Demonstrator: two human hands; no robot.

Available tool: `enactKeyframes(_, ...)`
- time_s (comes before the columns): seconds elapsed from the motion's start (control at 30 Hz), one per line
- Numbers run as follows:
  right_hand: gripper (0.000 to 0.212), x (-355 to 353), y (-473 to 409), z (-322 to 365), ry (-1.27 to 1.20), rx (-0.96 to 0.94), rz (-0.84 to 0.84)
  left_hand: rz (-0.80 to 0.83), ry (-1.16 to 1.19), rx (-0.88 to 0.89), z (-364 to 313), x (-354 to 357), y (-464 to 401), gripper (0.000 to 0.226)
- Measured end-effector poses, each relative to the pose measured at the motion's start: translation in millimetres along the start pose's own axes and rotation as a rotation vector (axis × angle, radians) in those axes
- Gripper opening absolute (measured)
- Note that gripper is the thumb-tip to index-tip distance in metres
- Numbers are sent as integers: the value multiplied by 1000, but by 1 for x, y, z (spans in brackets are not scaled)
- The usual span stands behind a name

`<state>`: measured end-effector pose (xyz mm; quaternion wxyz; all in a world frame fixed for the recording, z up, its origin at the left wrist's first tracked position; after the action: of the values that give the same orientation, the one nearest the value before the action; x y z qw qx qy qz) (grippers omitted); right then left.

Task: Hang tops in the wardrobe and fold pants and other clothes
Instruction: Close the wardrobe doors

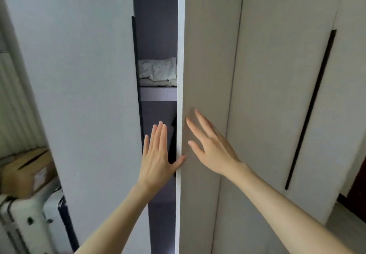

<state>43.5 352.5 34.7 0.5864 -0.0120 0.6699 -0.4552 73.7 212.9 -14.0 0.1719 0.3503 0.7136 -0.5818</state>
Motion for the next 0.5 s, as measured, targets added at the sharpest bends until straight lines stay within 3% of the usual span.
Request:
enactKeyframes(0.23,63,95,-80,5,237,-36,166,-9,-222,-276,118,-7,-33,104)
enactKeyframes(0.5,81,152,-156,-10,428,-57,0,-45,-338,-181,202,20,-98,104)
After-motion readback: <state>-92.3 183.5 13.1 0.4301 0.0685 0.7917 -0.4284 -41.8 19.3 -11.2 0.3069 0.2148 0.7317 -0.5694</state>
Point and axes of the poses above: each hand's wrist, its own y-axis away from the middle knuckle, its own x-axis out of the palm, z = x × y, the point moved 6 cm from there along -y, towards the middle knuckle
